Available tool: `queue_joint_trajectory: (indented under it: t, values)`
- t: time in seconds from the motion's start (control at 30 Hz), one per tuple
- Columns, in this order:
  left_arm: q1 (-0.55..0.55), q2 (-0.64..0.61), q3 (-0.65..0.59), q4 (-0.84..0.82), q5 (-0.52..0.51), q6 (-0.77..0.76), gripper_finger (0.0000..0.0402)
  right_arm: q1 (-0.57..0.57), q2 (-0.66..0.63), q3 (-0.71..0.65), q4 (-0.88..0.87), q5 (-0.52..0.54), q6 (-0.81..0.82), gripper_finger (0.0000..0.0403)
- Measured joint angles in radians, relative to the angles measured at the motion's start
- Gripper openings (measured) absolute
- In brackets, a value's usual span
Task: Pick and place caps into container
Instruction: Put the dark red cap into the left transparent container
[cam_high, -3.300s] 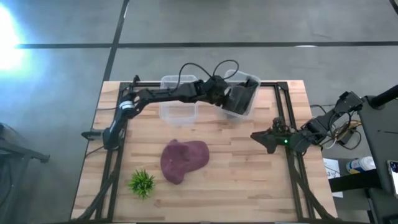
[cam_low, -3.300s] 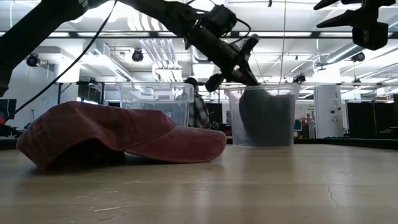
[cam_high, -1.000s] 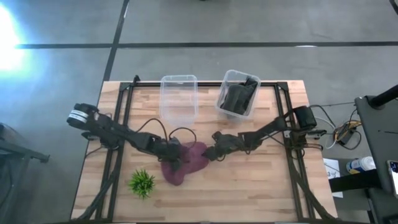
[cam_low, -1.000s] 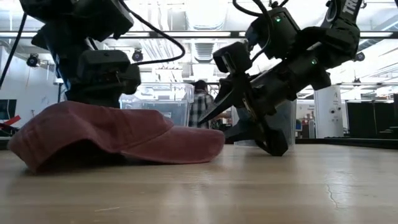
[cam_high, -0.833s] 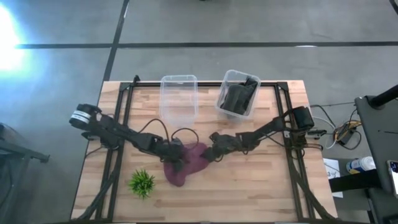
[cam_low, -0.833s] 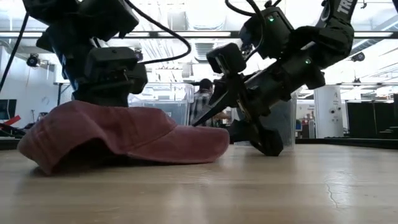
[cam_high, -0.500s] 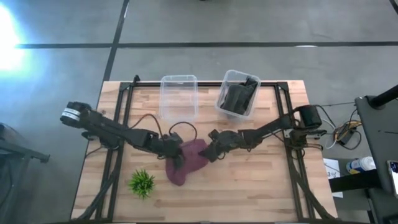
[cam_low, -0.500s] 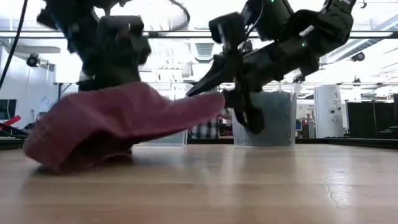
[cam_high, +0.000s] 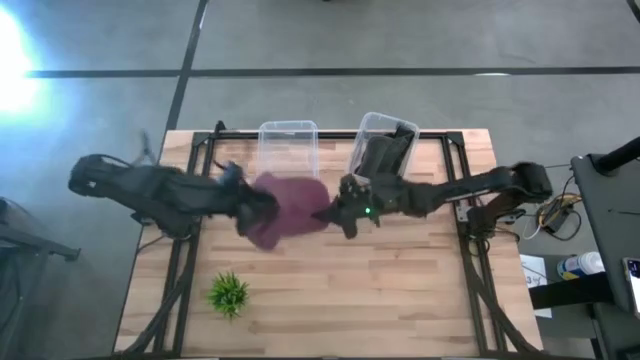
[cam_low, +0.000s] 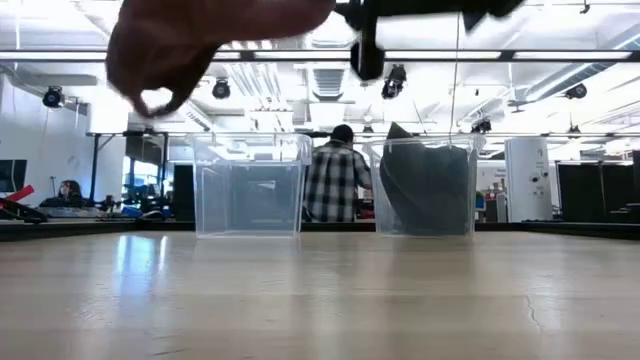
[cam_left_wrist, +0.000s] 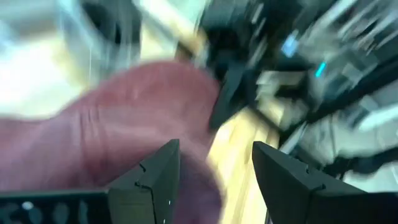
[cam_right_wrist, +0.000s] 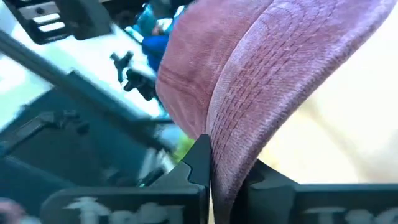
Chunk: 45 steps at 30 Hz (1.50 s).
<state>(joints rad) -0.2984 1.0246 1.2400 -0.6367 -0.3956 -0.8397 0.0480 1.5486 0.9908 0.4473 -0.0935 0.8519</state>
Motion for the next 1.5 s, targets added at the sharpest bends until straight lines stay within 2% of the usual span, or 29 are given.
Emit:
queue_joint_trajectory:
  t: [0.17,0.23,0.3,0.4,0.63,0.87,1.07,1.17,1.23,1.4,1.5]
  values:
    - [-0.058,-0.042,0.162,-0.005,-0.230,0.182,0.0194,-0.036,-0.070,0.196,-0.402,0.241,-0.150,0.0013]
    - [-0.083,-0.045,0.205,-0.012,-0.324,0.257,0.0194,-0.075,-0.067,0.274,-0.553,0.294,-0.157,0.0013]
    - [-0.096,-0.040,0.231,-0.013,-0.382,0.321,0.0194,-0.115,-0.044,0.345,-0.616,0.321,-0.152,0.0013]
    - [-0.097,-0.034,0.245,-0.017,-0.392,0.375,0.0194,-0.176,0.011,0.423,-0.660,0.315,-0.139,0.0013]
    - [-0.097,-0.027,0.228,-0.022,-0.392,0.395,0.0194,-0.300,0.225,0.568,-0.773,0.082,-0.044,0.0013]
    - [-0.097,-0.025,0.226,-0.035,-0.392,0.395,0.0194,-0.326,0.432,0.733,-0.917,0.071,-0.035,0.0023]
    - [-0.097,-0.025,0.224,-0.086,-0.391,0.382,0.0194,-0.326,0.529,0.880,-0.924,0.070,-0.058,0.0099]
    - [-0.097,-0.026,0.213,-0.128,-0.391,0.355,0.0194,-0.326,0.547,0.943,-1.008,0.075,-0.089,0.0147]
    - [-0.097,-0.026,0.208,-0.158,-0.391,0.337,0.0194,-0.326,0.548,0.973,-1.098,0.115,-0.100,0.0177]
    - [-0.097,-0.027,0.183,-0.174,-0.391,0.317,0.0194,-0.325,0.499,0.967,-1.259,0.153,-0.136,0.0222]
    - [-0.095,-0.028,0.165,-0.172,-0.391,0.308,0.0194,-0.307,0.424,0.909,-1.260,0.194,-0.156,0.0233]
